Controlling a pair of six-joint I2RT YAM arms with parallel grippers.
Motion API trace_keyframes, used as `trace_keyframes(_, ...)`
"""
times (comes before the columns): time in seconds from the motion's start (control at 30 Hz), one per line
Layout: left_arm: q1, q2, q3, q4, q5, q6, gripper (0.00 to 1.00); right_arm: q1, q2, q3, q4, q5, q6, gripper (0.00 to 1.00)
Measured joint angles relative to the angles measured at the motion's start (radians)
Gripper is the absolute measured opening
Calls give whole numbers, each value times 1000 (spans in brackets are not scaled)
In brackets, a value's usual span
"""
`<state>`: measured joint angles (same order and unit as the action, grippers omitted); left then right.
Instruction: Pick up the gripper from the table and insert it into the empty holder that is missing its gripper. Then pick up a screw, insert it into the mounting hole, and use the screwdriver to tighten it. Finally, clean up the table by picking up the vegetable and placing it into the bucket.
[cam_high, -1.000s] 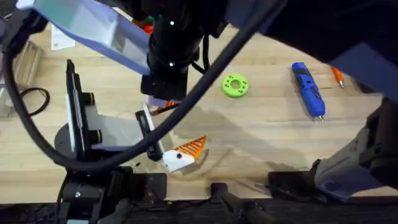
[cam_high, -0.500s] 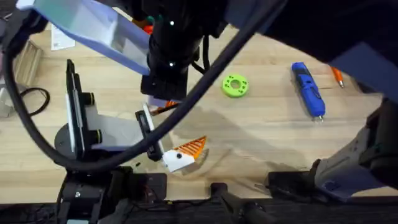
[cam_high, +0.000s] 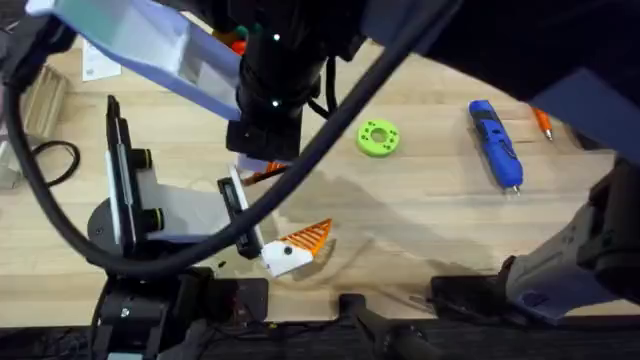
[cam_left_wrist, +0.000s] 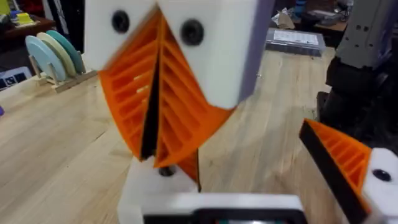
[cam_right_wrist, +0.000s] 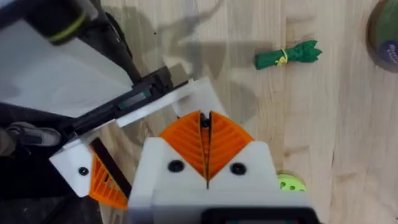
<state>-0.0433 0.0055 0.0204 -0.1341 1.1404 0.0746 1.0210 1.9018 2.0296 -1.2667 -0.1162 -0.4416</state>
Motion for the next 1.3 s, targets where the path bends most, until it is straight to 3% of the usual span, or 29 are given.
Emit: trace_keyframes(1.3,0,0,0,0,0,0,987,13,-33,1,3,26,0,6)
